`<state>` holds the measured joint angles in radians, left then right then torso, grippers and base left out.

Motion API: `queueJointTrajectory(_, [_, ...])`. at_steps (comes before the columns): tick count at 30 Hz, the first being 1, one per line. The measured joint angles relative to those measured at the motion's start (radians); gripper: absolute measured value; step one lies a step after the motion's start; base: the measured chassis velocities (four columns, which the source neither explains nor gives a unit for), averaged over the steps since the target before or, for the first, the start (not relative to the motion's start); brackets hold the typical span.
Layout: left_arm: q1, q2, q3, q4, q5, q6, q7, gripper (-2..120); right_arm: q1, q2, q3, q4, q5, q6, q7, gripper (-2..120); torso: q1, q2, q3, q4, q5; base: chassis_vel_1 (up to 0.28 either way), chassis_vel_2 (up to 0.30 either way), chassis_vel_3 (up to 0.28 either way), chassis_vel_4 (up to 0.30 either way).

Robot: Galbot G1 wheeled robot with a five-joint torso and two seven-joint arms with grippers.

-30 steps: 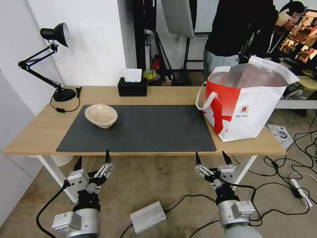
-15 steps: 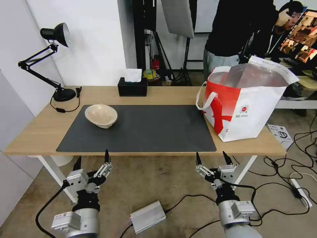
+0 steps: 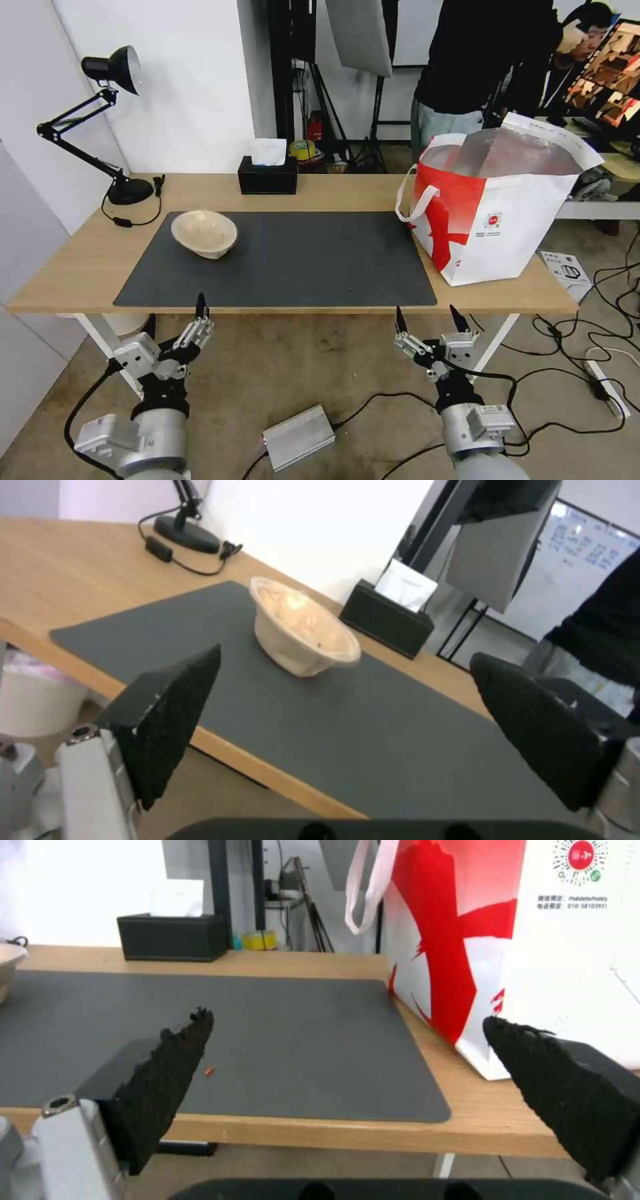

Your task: Pick up the trash from the table and place it into the takeout bag.

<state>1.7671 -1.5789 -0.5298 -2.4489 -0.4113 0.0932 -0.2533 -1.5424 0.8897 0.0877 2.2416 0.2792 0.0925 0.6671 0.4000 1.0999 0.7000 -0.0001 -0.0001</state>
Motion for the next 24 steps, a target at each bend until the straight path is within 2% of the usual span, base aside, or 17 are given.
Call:
queueJointTrajectory(2, [-0.005, 0.004, -0.004, -0.002, -0.015, 0.005, -0.006, 100, 0.000, 0.000, 0.000, 0.000, 0.000, 0.000, 0.000, 100, 0.000, 0.000, 0.000, 0.0000, 0.0000, 0.000, 0.000, 0.000, 0.000])
queueJointTrajectory(4, [-0.019, 0.017, -0.016, -0.017, -0.075, 0.020, -0.023, 100, 0.000, 0.000, 0.000, 0.000, 0.000, 0.000, 0.000, 100, 0.000, 0.000, 0.000, 0.0001, -0.0001, 0.000, 0.000, 0.000, 0.000])
queueJointTrajectory(5, [-0.029, 0.038, -0.028, -0.041, -0.158, 0.045, -0.047, 100, 0.000, 0.000, 0.000, 0.000, 0.000, 0.000, 0.000, 100, 0.000, 0.000, 0.000, 0.0000, 0.0002, 0.000, 0.000, 0.000, 0.000])
queueJointTrajectory(6, [-0.029, 0.038, -0.028, -0.041, -0.158, 0.045, -0.047, 100, 0.000, 0.000, 0.000, 0.000, 0.000, 0.000, 0.000, 100, 0.000, 0.000, 0.000, 0.0000, 0.0002, 0.000, 0.000, 0.000, 0.000])
queueJointTrajectory(8, [-0.042, 0.063, -0.037, -0.051, -0.263, 0.061, -0.080, 100, 0.000, 0.000, 0.000, 0.000, 0.000, 0.000, 0.000, 100, 0.000, 0.000, 0.000, 0.0001, 0.0001, 0.000, 0.000, 0.000, 0.000])
queueJointTrajectory(9, [-0.064, 0.088, -0.042, -0.053, -0.357, 0.067, -0.099, 100, 0.000, 0.000, 0.000, 0.000, 0.000, 0.000, 0.000, 100, 0.000, 0.000, 0.000, 0.0001, -0.0001, 0.000, 0.000, 0.000, 0.000])
queueJointTrajectory(11, [-0.086, 0.109, -0.050, -0.053, -0.430, 0.070, -0.109, 100, 0.000, 0.000, 0.000, 0.000, 0.000, 0.000, 0.000, 100, 0.000, 0.000, 0.000, 0.0001, 0.0000, 0.000, 0.000, 0.000, 0.000])
queueJointTrajectory(12, [-0.086, 0.109, -0.050, -0.053, -0.430, 0.070, -0.109, 100, 0.000, 0.000, 0.000, 0.000, 0.000, 0.000, 0.000, 100, 0.000, 0.000, 0.000, 0.0001, 0.0000, 0.000, 0.000, 0.000, 0.000])
queueJointTrajectory(14, [-0.130, 0.151, -0.063, -0.053, -0.539, 0.084, -0.144, 100, 0.000, 0.000, 0.000, 0.000, 0.000, 0.000, 0.000, 100, 0.000, 0.000, 0.000, 0.0001, 0.0000, 0.000, 0.000, 0.000, 0.000])
queueJointTrajectory(16, [-0.141, 0.165, -0.065, -0.053, -0.566, 0.087, -0.154, 100, 0.000, 0.000, 0.000, 0.000, 0.000, 0.000, -0.001, 100, 0.000, 0.000, 0.000, 0.0002, -0.0002, 0.000, 0.000, 0.000, 0.000])
queueJointTrajectory(20, [-0.220, 0.285, -0.077, -0.029, -0.726, 0.088, -0.216, 100, 0.000, 0.000, 0.000, 0.000, 0.000, 0.000, -0.001, 100, 0.000, 0.000, 0.000, 0.0001, 0.0000, 0.000, 0.000, 0.000, 0.000])
queueJointTrajectory(22, [-0.229, 0.296, -0.078, -0.025, -0.741, 0.086, -0.224, 100, 0.000, 0.000, 0.000, 0.000, 0.000, 0.000, -0.001, 100, 0.000, 0.000, 0.000, 0.0001, -0.0001, 0.000, 0.000, 0.000, 0.000])
queueJointTrajectory(24, [-0.297, 0.360, -0.089, 0.002, -0.849, 0.071, -0.280, 100, 0.000, 0.000, 0.000, 0.000, 0.000, 0.000, -0.001, 100, 0.000, 0.000, 0.000, 0.0001, -0.0001, 0.000, 0.000, 0.000, 0.000])
